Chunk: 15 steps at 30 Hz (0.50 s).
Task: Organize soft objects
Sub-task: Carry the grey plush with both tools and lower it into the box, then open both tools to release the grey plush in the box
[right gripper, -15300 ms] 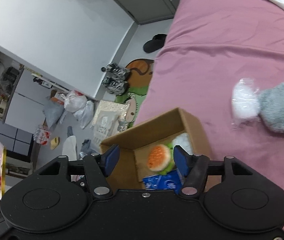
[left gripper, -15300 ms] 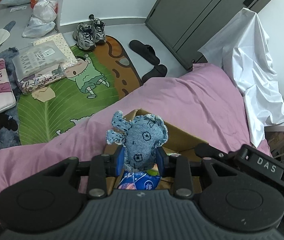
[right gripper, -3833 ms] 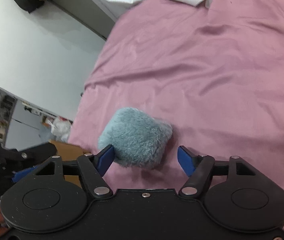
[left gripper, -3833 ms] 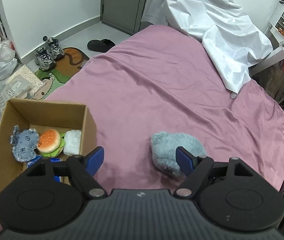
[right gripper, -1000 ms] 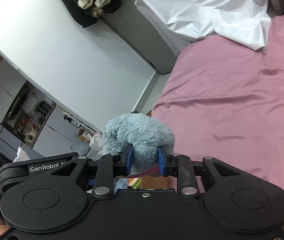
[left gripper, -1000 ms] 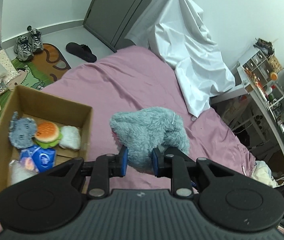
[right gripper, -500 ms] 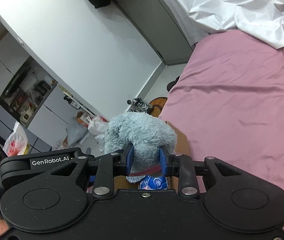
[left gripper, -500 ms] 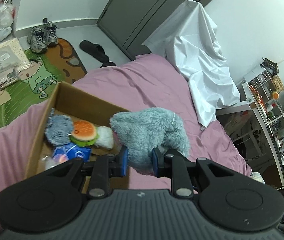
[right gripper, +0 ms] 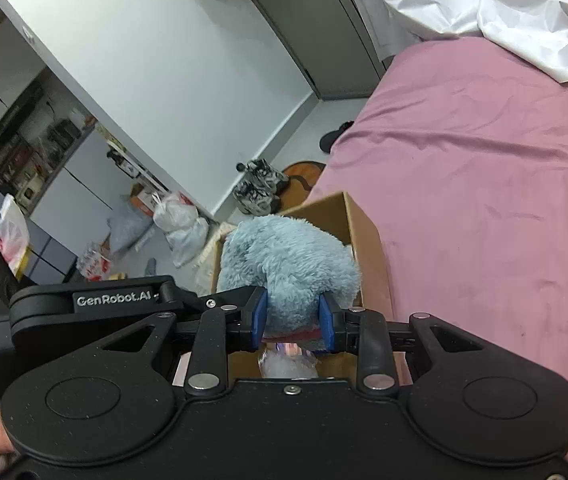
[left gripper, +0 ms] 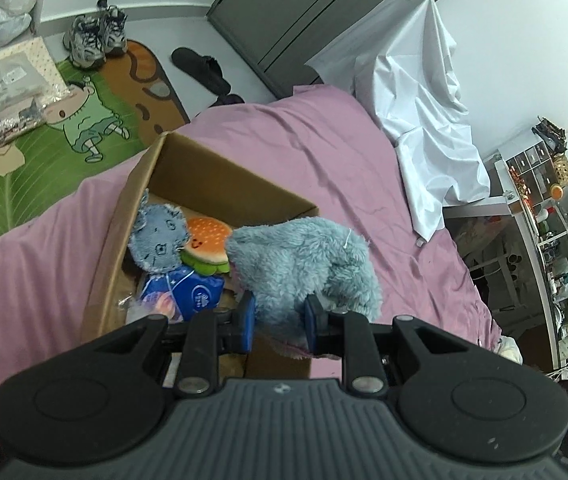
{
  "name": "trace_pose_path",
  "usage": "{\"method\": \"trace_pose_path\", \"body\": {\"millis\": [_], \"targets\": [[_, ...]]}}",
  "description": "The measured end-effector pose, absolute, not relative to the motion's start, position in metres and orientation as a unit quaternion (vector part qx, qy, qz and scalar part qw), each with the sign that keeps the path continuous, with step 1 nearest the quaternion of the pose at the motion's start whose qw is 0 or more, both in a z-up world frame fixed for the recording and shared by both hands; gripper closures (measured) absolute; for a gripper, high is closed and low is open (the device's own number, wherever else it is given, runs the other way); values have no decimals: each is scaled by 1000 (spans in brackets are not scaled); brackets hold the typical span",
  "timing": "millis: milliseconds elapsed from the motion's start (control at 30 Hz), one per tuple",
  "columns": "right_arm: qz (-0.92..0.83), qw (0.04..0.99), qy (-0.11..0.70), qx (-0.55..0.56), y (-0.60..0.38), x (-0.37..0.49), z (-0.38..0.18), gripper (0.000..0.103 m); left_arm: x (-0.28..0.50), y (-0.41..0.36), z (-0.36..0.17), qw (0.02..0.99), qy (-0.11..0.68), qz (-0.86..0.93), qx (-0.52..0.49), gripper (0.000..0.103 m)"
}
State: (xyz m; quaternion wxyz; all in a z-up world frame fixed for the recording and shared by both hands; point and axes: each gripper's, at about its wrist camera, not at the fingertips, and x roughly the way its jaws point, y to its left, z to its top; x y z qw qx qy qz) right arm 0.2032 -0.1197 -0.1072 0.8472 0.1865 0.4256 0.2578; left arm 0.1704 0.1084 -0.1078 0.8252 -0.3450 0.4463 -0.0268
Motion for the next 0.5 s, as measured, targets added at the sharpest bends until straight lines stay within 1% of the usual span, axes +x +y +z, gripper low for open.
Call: {"method": "trace_pose_path", "body": {"millis": [67,167,233,267,333,367,433,500], "targets": [[257,842,438,181,-117,200,-109,72,172,109,-113,822,454,-29,-343,80],[268,819,474,182,-118,194,-113,69,176,110,-123,815,480,-23,-325,76],[264,817,481,176,-120,187,-112,61,175,114,-128,810,487,-17,-326,75],[261,820,480,173,-121,183,-110,60,174,116,-130,808,488,-20,-328,73],[258,821,479,174,-122,179,-107,59,173,117,-130,807,493,-23,-325,62],[258,820,480,175,-121,178,-106,58,173,117,-129,808,494,-22,-320,60],[257,821,481,170,-120,176,-104,57,171,117,-125,812,494,-20,-310,54],[254,823,480,164,-119,175,-103,54,169,118,-121,814,494,-19,-306,48]]}}
